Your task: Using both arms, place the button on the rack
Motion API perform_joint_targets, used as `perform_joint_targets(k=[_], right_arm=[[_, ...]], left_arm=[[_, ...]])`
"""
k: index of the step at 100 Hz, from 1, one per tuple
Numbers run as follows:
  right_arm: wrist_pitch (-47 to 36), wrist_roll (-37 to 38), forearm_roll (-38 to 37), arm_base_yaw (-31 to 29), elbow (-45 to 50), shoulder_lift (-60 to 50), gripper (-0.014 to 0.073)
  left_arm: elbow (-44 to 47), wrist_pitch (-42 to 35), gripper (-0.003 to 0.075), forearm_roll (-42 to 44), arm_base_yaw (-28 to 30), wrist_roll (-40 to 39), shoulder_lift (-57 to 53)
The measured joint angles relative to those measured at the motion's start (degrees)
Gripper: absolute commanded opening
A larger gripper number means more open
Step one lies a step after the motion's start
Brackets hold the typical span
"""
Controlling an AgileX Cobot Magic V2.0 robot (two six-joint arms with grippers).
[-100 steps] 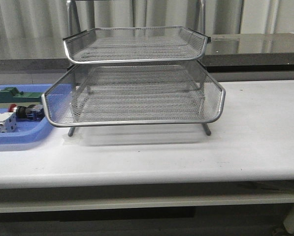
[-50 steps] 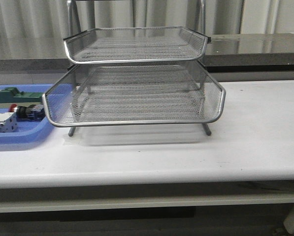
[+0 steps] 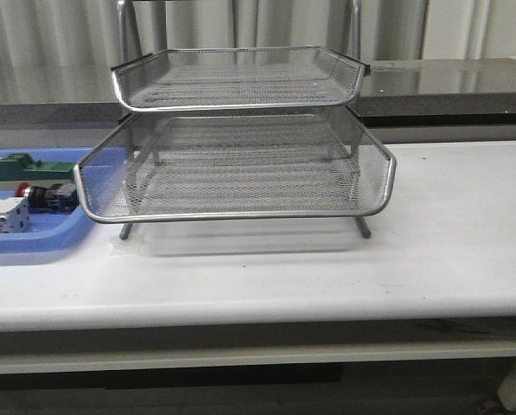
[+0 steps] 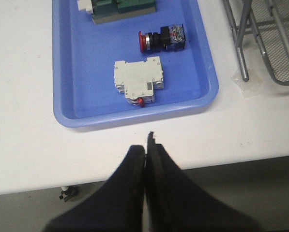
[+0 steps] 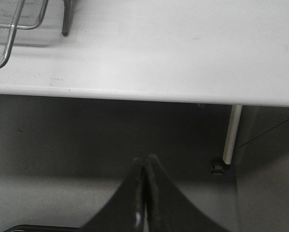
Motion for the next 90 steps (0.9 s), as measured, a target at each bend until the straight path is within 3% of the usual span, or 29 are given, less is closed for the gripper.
perform_joint_targets(k=[11,17,26,37,44,90], right_arm=[[0.0,0.0,0.0,0.0,0.0,0.0,-0.0068],[0.0,0.0,0.0,0.0,0.0,0.0,-0.0068],[0.0,0.0,0.0,0.0,0.0,0.0,-0.0068],[0.0,0.0,0.0,0.0,0.0,0.0,-0.0068],[0.0,0.0,0.0,0.0,0.0,0.0,-0.0068],[0.1,0.0,0.0,0.0,0.0,0.0,-0.0068]], left_arm=[[-3.1,1.6,0.0022,0.1,0.0,1.1,4.8],[-4.1,1.8,0.0084,0.1,0.0,2.1,6.7],[-4.8,2.0,0.0237,0.1,0.0,3.8,8.8],[-5.0,2.1,0.0513,0.1,0.0,4.8,9.9],[-5.1,1.9,0.0599,0.1,0.0,4.9,10.3],[-5.1,0.9,0.0525,-2.2,0.0,5.3,10.5]])
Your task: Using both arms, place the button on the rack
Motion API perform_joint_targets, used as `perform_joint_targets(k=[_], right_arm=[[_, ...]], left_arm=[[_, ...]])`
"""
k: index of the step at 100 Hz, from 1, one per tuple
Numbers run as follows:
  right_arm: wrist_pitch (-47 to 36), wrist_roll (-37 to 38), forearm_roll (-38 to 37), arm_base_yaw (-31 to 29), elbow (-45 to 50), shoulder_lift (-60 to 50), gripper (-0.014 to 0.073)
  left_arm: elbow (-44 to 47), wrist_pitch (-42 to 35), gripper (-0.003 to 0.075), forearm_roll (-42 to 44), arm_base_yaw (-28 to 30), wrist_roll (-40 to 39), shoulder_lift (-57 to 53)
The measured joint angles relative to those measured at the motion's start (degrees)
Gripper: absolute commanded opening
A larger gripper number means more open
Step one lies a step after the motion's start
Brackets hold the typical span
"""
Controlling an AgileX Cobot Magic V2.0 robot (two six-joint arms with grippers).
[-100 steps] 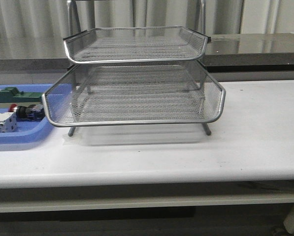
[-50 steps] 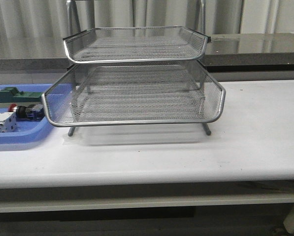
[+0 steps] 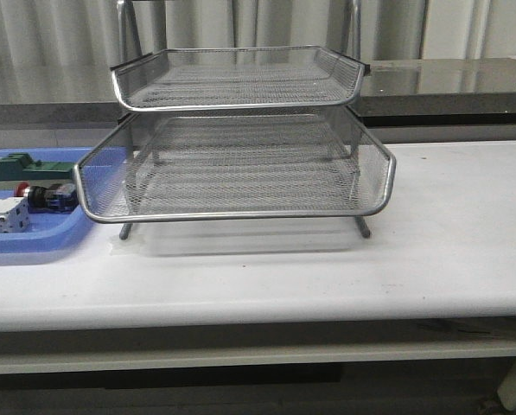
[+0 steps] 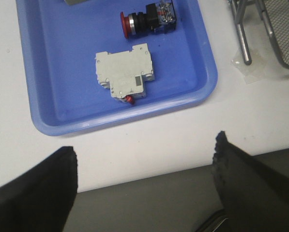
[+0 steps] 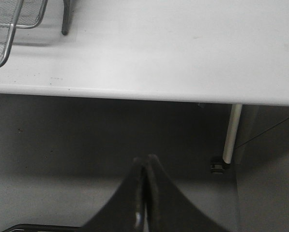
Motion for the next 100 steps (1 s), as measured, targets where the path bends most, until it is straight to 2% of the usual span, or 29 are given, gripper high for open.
perform_joint_targets(k=[12,30,66,85,100], right_arm=[[0.0,0.0,0.0,0.0,0.0,0.0,-0.0068],[0.0,0.0,0.0,0.0,0.0,0.0,-0.0068],[0.0,0.0,0.0,0.0,0.0,0.0,-0.0068],[0.0,0.0,0.0,0.0,0.0,0.0,-0.0068],[0.0,0.0,0.0,0.0,0.0,0.0,-0.0068]], left_arm=[[-0.5,-2.5,0.0525,-0.9,0.0,2.6,0.7],[-5.0,-2.8,0.0525,-2.0,0.0,13.2,5.6],[-25.1,2.7,0.0527,-2.1,-0.1,33.6,24.9],[-34.6,5.9,0.0527,-2.1,-0.1,39.7,35.4],[-40.3,7.2,0.0527,-2.2,-0.1,41.0,42.5]])
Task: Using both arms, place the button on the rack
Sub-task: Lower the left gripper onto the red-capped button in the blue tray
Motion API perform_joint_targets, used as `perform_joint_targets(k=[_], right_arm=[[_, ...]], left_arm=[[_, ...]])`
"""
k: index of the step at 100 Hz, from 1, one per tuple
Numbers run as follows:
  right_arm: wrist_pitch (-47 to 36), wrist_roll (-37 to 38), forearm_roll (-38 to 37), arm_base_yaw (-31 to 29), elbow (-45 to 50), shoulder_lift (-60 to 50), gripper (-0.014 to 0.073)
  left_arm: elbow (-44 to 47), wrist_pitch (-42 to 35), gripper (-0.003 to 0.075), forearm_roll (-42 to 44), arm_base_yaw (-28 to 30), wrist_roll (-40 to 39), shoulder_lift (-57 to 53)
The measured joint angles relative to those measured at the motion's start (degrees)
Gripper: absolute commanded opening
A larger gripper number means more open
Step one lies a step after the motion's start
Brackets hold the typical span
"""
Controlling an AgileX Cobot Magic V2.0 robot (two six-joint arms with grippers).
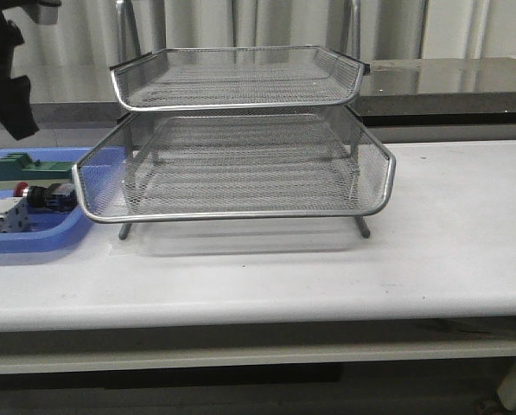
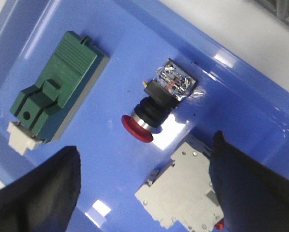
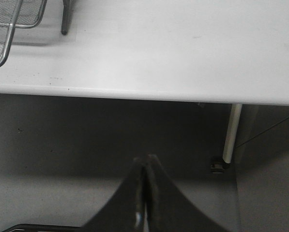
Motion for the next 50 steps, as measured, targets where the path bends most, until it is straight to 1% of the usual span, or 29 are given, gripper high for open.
perform_joint_targets(k=[22,50], right_arm=[[0.0,0.0,0.0,0.0,0.0,0.0,-0.0068],[0.0,0.0,0.0,0.0,0.0,0.0,-0.0068]], left_arm=[[-5.9,1.0,0.0527,-0.7,0.0,1.4,7.2],[-9.4,1.7,0.0527,-1.9,0.0,1.9,12.2]])
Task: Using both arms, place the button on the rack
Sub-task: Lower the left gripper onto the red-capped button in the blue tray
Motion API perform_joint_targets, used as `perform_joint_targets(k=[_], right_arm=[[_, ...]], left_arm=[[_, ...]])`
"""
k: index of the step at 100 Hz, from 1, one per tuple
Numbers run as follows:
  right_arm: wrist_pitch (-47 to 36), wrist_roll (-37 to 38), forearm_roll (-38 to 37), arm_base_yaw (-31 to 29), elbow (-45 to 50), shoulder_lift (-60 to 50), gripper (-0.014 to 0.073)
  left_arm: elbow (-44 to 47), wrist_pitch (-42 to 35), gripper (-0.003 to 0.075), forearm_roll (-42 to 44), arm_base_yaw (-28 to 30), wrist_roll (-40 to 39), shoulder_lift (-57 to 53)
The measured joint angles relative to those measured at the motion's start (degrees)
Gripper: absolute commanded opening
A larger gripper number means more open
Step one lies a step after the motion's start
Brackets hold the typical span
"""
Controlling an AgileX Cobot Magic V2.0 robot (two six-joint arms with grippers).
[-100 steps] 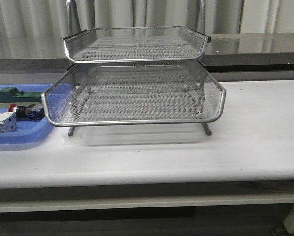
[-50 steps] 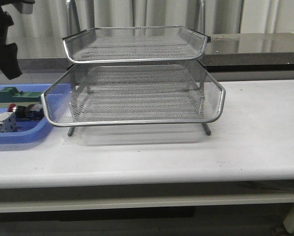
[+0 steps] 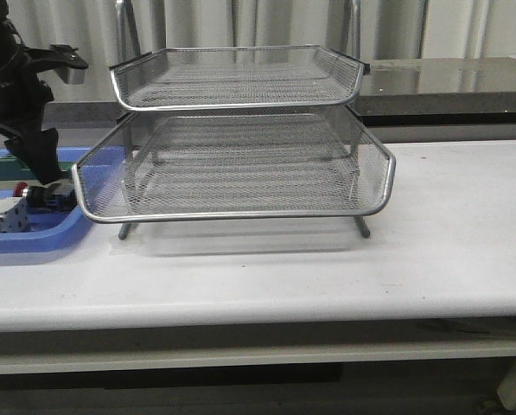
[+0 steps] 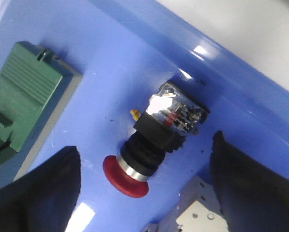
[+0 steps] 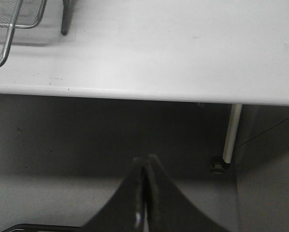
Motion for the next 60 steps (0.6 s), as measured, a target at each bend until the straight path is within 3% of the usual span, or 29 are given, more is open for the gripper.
perform_joint_targets(k=[60], right_arm=[[0.0,0.0,0.0,0.0,0.0,0.0,-0.0068]], left_arm=[[-0.8,-1.2,0.0527,-0.6,-0.5,1.4,3.6]])
